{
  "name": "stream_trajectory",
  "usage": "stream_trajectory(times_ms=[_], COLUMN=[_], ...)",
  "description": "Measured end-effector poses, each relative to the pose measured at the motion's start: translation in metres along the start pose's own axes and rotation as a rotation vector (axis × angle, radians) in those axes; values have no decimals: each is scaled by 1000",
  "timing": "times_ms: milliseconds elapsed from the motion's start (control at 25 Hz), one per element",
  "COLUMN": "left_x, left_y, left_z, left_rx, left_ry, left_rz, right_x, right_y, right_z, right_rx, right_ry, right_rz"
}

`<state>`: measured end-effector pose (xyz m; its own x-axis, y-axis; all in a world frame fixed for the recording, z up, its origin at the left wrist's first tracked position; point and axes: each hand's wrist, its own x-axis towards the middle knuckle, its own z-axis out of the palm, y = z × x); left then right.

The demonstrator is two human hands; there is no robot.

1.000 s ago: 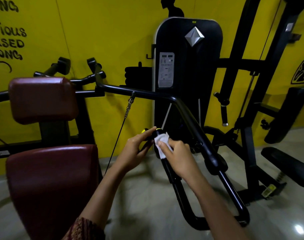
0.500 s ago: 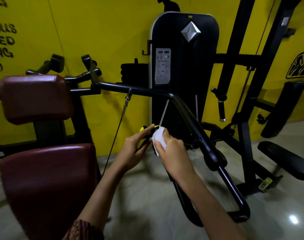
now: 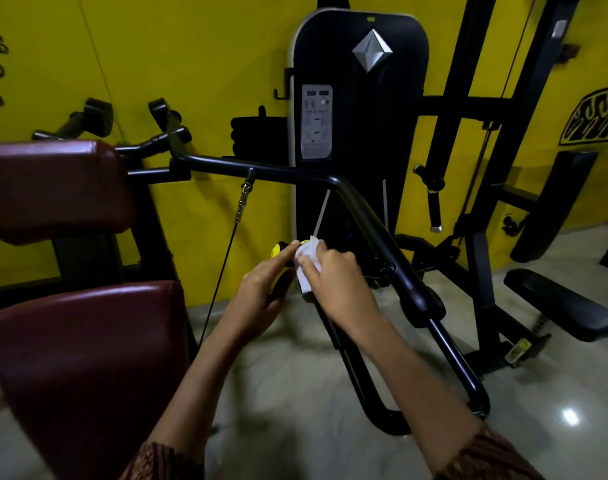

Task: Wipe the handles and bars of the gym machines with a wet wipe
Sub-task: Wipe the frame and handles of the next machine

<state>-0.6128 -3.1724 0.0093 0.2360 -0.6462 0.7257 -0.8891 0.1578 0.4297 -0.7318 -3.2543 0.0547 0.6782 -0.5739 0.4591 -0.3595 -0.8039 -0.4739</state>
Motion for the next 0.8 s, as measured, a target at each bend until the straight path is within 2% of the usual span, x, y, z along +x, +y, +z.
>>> stream_trajectory(times_ms=[40, 80, 160, 360, 440, 520, 600, 720, 800], left_x=[-2, -4, -8, -26, -33, -38, -41, -44, -44], left_y=[-1, 0, 3, 18, 25, 28, 28, 28, 29], left_z=[2, 2, 3, 16, 22, 25, 27, 26, 25], left_rx=[15, 24, 93, 202, 191, 175, 140, 118, 120], left_ry=[5, 1, 2, 18, 20, 29, 25, 39, 55], left_rz=[-2, 4, 31, 140, 136, 140, 128, 116, 118], right_x=[5, 4, -17, -113, -131, -124, -104, -96, -109], right_y=[-3, 0, 9, 32, 37, 35, 27, 24, 30], right_z=[-4, -7, -9, 3, 12, 13, 14, 16, 10], right_rx=[123, 223, 279, -16, -65, -102, -57, -38, 81], right_ry=[-62, -53, -49, 65, 118, 140, 165, 177, 171], right_rz=[37, 65, 86, -46, -123, -121, -60, -84, -99])
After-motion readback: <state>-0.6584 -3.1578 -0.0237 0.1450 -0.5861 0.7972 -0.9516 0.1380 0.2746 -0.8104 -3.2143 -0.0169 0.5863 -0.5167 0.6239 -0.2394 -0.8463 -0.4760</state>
